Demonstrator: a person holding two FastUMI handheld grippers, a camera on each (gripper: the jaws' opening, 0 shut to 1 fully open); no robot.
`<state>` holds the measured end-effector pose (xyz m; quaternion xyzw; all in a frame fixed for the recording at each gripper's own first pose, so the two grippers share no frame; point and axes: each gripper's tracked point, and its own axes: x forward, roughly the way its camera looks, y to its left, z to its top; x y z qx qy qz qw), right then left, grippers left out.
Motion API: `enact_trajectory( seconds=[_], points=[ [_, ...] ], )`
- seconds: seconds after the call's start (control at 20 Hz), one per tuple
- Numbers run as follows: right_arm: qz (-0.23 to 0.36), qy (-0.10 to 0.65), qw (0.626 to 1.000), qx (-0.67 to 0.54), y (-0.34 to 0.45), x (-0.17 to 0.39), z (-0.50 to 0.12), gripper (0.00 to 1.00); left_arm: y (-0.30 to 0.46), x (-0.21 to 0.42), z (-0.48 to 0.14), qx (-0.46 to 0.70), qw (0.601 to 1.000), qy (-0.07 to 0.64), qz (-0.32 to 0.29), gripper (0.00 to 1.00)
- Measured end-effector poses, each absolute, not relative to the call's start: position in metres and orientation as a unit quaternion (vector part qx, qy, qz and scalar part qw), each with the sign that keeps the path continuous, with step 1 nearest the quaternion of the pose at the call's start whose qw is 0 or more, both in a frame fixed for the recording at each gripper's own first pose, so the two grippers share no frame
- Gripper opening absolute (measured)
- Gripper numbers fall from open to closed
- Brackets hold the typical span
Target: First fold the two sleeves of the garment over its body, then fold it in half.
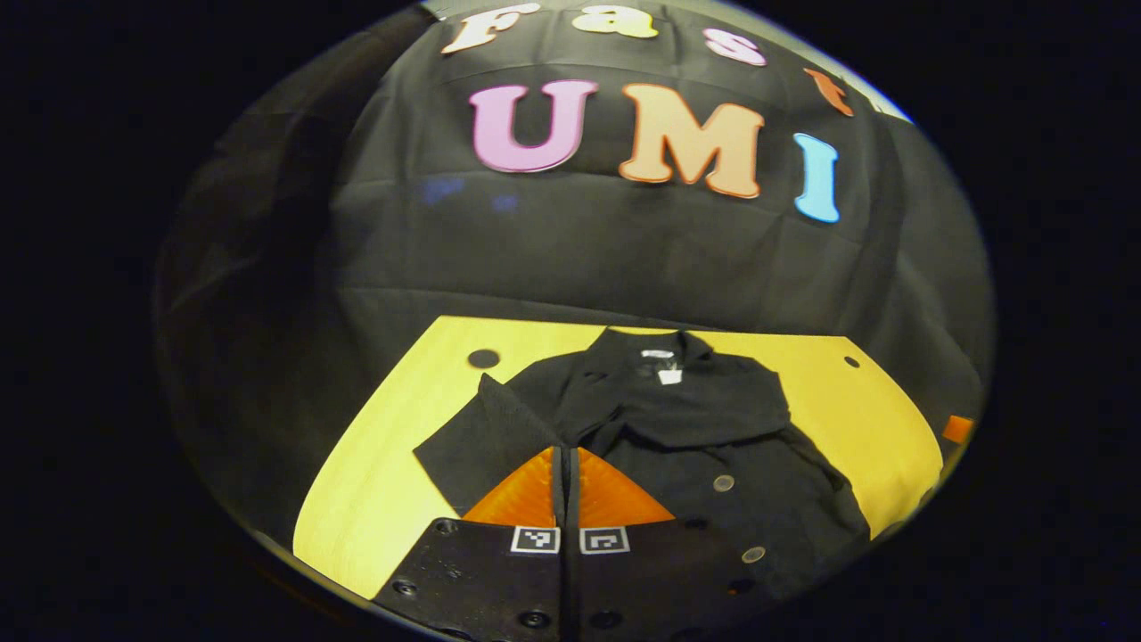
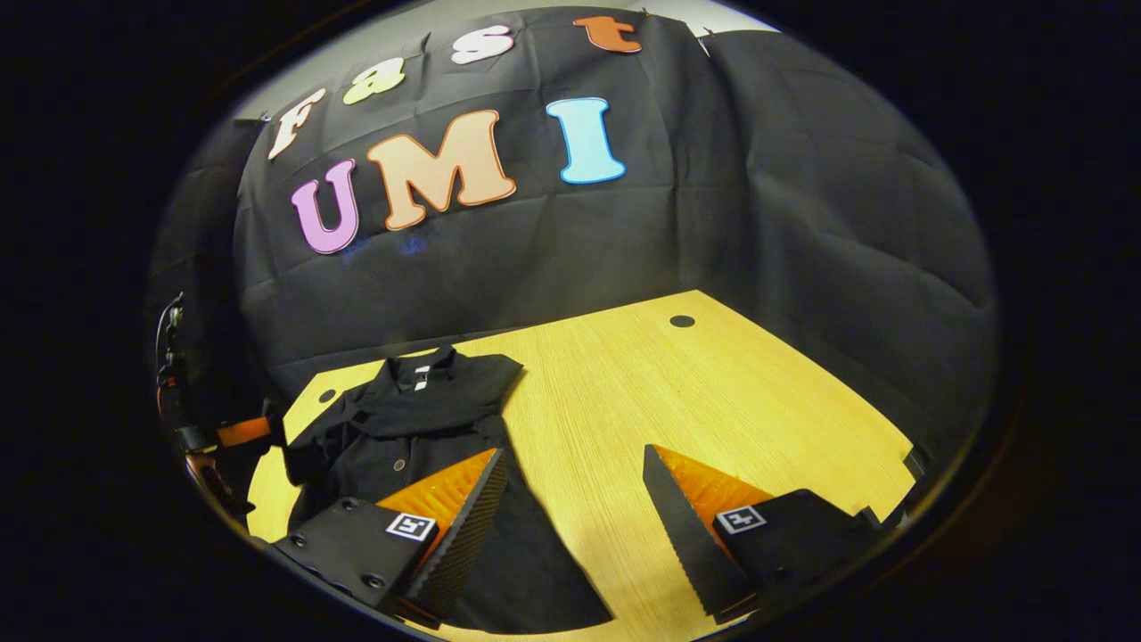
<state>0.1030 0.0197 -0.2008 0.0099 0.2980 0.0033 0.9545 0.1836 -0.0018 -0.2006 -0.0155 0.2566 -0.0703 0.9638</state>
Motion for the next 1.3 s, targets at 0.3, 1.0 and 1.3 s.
enact_trajectory(
  seconds=[0.3,1.0,1.3],
  points=[
    [0.021,0.311,0.95,0.009,0.007,0.085,-0.209,0.98,-0.093,0.235,-0.19,0.02,0.964,0.22,-0.146,0.0],
    [0.019,0.329,0.944,0.021,-0.003,0.048,-0.218,0.94,-0.26,0.269,-0.213,0.038,0.939,0.22,-0.261,0.0],
    [0.025,0.336,0.941,0.026,-0.005,0.041,-0.225,0.94,-0.279,0.274,-0.244,0.037,0.933,0.247,-0.258,0.0]
  ],
)
